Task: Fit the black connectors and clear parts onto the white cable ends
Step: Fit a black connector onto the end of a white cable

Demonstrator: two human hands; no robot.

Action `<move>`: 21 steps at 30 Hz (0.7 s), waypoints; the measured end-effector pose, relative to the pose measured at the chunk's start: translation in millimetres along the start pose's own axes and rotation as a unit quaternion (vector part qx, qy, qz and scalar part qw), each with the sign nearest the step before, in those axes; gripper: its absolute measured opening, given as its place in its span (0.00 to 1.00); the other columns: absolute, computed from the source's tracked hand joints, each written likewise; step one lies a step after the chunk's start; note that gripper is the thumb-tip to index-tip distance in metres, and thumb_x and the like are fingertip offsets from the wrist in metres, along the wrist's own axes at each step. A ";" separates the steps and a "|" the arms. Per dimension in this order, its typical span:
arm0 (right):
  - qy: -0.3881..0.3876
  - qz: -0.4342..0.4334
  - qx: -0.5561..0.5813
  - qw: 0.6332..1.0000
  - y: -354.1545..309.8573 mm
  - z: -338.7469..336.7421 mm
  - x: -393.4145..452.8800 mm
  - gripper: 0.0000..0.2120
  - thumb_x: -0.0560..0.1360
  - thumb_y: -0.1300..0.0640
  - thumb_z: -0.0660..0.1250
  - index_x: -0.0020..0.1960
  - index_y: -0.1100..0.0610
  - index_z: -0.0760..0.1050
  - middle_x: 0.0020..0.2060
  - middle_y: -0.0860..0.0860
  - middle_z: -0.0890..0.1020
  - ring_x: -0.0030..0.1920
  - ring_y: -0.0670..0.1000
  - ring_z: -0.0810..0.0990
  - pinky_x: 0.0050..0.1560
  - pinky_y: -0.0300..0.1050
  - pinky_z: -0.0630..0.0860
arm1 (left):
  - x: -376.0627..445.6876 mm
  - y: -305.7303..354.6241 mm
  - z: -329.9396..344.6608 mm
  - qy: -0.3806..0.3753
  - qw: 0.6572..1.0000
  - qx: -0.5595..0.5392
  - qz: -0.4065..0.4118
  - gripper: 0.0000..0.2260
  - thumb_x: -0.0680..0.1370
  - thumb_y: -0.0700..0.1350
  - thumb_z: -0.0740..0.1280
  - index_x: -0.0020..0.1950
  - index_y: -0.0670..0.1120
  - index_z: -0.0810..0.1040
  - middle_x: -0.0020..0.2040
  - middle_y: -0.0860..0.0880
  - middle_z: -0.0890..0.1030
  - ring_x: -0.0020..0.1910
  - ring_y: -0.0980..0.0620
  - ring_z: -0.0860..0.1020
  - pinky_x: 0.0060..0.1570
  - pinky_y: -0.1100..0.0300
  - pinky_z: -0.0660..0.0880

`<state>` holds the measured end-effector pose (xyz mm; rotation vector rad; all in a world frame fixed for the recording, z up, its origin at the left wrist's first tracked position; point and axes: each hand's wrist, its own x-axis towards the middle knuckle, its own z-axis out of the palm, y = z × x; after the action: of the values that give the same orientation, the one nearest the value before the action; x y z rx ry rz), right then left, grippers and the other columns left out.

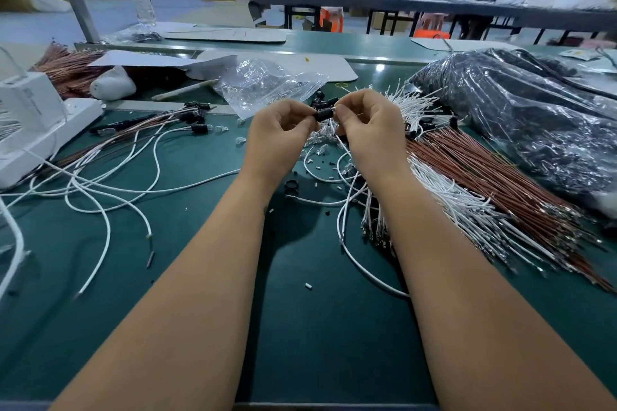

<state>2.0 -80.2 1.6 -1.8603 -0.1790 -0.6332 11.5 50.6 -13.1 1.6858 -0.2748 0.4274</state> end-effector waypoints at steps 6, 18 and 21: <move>-0.001 -0.008 0.008 1.000 -1.8 0.0 -1.3 0.05 0.77 0.64 0.66 0.45 0.56 0.76 0.37 0.49 0.79 0.38 0.57 0.82 0.42 0.51 0.80 | -0.6 3.3 0.0 -0.002 0.999 -0.045 -0.022 0.04 0.75 0.31 0.66 0.48 0.36 0.80 0.35 0.46 0.80 0.27 0.65 0.76 0.31 0.75 0.69; -0.045 0.013 0.072 0.996 -3.2 1.2 -2.9 0.05 0.80 0.64 0.61 0.47 0.58 0.73 0.37 0.56 0.80 0.32 0.52 0.78 0.34 0.40 0.76 | -1.9 3.9 -5.6 -0.012 0.990 -0.128 -0.049 0.06 0.74 0.34 0.69 0.40 0.44 0.80 0.27 0.57 0.79 0.27 0.64 0.74 0.29 0.75 0.68; -0.054 0.059 0.154 0.985 -4.6 -1.5 -1.7 0.10 0.83 0.63 0.53 0.51 0.60 0.74 0.37 0.57 0.80 0.32 0.53 0.77 0.31 0.37 0.74 | -2.4 4.3 -6.4 -0.002 0.993 -0.114 -0.038 0.05 0.74 0.35 0.70 0.41 0.44 0.80 0.27 0.58 0.79 0.26 0.65 0.74 0.28 0.75 0.67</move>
<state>-1.9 -79.5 4.9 -1.5936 -0.2220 -0.3973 6.7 56.0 -9.5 1.4679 -0.2522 0.3243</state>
